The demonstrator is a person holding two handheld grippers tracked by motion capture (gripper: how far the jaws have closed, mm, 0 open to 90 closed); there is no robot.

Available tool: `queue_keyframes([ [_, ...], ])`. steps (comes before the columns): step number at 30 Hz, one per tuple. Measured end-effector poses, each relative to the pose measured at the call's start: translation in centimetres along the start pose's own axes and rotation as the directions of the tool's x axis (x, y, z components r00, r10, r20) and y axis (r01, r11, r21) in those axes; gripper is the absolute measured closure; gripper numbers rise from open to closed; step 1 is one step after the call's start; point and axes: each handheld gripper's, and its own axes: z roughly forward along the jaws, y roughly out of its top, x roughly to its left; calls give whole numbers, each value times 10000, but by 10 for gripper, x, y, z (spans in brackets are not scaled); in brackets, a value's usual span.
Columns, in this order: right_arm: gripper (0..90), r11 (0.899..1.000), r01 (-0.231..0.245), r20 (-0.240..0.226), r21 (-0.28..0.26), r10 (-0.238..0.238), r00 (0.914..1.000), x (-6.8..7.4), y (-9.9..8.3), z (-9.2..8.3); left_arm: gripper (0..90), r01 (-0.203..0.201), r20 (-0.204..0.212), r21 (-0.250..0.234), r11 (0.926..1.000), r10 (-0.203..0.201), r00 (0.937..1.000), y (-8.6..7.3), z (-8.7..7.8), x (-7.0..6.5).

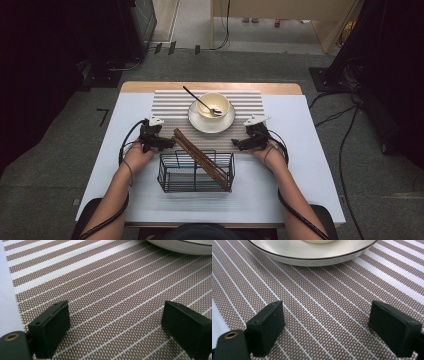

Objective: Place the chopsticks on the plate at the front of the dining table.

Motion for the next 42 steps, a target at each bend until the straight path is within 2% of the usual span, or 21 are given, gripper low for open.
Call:
queue_keyframes([
  [4,129,9999,-98,27,23,98,9999,0,1,0,85,-3,0,9,10000,3,10000,0,0,0],
  [8,136,9982,-296,268,516,282,9992,3,9,2,85,-1,2,9,10000,1,10000,0,0,0],
  [15,147,9960,-439,318,782,416,9986,4,13,2,85,-1,0,9,10000,1,10000,0,0,0],
  [19,210,9949,-544,-90,848,554,9984,5,17,1,85,2,4,10,10000,-2,10000,0,0,0],
  [24,239,9949,-507,-203,873,527,9984,5,18,1,85,3,5,6,10000,-3,10000,0,0,0],
  [28,289,9921,-770,-354,986,809,9961,6,19,-1,85,4,6,6,10000,-4,10000,0,0,0],
  [39,301,9935,-734,-460,872,776,9959,8,22,-6,85,0,6,10,10000,0,10000,0,0,0],
  [42,316,9899,-1046,-614,957,1108,9919,10,22,-5,85,0,6,7,10000,0,10000,0,0,0],
])
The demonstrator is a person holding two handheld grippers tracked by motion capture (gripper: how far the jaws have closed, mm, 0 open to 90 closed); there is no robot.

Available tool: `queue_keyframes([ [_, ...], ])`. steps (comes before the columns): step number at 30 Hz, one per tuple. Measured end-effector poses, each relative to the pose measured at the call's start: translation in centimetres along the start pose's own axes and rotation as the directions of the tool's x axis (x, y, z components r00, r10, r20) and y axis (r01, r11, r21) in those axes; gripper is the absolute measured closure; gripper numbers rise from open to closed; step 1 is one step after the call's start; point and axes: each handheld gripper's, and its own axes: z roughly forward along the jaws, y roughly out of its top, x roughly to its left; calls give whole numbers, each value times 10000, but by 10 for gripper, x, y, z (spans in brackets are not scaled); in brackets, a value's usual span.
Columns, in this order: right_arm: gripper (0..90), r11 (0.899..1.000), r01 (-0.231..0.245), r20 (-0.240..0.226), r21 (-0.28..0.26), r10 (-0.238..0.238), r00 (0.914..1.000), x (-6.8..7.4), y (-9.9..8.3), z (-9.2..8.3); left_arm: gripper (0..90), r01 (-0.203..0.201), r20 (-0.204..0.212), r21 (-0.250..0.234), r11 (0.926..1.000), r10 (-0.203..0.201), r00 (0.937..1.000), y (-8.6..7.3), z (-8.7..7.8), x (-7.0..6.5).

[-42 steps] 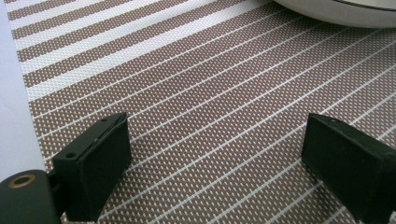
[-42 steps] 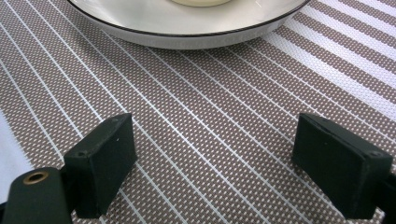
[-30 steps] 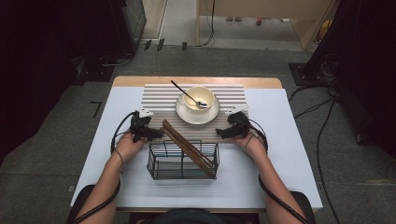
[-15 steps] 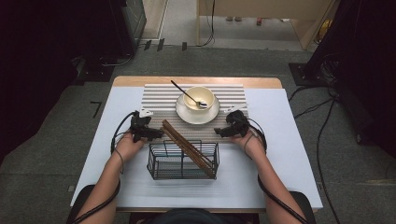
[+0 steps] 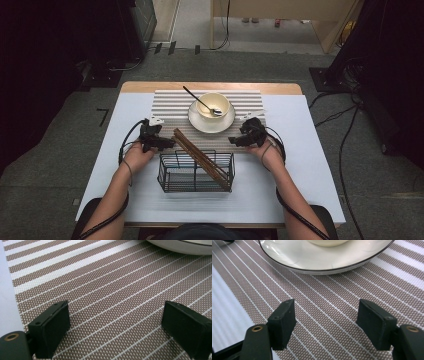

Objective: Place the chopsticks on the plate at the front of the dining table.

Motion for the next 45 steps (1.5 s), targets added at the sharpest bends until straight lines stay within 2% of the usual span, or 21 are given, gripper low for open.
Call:
queue_keyframes([
  [8,315,9991,418,-62,24,-418,9991,4,2,-2,85,4,3,-2,10000,-4,10000,0,0,0],
  [17,316,9986,537,-134,25,-537,9985,9,4,-5,85,4,5,0,10000,-4,10000,0,0,0],
  [25,316,9990,444,-187,62,-443,9988,11,5,-6,85,4,3,-4,10000,-4,10000,0,0,0],
  [45,335,9974,692,-209,184,-688,9974,18,7,-12,85,6,1,-3,10000,-6,10000,0,0,0],
])
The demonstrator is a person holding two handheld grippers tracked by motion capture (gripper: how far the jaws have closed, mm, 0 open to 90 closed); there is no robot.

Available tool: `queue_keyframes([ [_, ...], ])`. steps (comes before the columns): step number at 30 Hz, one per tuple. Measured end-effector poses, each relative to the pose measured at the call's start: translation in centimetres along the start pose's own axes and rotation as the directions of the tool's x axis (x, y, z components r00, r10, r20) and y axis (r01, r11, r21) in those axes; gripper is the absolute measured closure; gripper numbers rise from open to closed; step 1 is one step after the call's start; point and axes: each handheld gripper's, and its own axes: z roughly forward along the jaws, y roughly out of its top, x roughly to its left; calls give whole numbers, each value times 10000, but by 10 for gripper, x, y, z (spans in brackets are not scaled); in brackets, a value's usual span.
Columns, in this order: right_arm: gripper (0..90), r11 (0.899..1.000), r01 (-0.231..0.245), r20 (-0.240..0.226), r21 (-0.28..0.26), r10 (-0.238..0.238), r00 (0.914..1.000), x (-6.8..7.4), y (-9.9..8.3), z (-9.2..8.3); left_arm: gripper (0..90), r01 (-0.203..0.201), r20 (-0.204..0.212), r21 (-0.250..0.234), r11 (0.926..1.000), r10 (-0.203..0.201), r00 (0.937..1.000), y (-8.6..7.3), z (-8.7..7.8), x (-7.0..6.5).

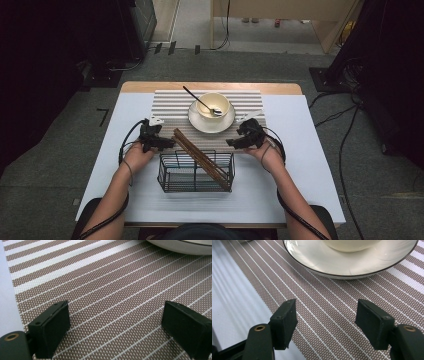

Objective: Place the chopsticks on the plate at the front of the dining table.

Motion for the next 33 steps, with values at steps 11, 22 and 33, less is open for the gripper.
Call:
queue_keyframes([
  [11,339,10000,21,-120,-13,-21,9999,3,2,-4,85,-2,3,2,10000,2,10000,0,0,0],
  [22,337,9999,98,-169,-48,-99,9998,5,3,-8,85,-1,3,1,10000,1,10000,0,0,0],
  [33,343,9998,145,-152,-143,-147,9998,9,5,-14,85,-4,1,5,10000,4,10000,0,0,0],
])
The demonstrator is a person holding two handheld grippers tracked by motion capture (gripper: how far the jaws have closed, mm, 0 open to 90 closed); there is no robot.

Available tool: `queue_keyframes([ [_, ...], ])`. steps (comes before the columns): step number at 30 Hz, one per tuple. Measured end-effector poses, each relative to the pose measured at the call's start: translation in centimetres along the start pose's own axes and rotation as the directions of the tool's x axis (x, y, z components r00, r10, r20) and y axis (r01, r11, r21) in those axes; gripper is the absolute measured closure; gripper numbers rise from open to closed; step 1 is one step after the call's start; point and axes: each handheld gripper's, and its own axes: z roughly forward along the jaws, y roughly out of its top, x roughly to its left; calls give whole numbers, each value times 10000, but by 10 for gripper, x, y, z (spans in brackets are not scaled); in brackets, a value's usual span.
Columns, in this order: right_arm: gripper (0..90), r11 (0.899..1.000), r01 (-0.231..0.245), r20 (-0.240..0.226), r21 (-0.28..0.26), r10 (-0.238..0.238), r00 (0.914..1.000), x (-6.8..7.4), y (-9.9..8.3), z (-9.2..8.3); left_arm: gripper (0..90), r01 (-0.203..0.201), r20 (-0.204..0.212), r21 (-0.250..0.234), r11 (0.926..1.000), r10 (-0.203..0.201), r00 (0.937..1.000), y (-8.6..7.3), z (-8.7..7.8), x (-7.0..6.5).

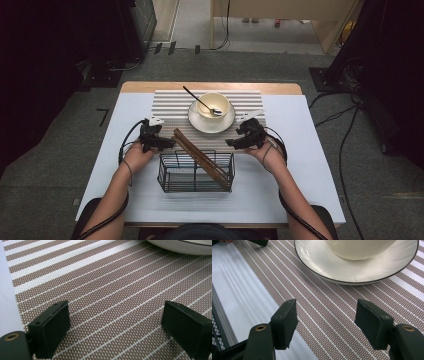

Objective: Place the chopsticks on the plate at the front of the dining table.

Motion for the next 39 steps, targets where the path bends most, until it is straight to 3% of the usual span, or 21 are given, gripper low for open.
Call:
queue_keyframes([
  [17,359,9992,354,-68,166,-353,9994,7,5,-6,85,0,0,1,10000,0,10000,0,0,0],
  [39,355,9994,315,-207,122,-312,9993,15,11,-16,85,-2,-3,0,10000,2,10000,0,0,0],
])
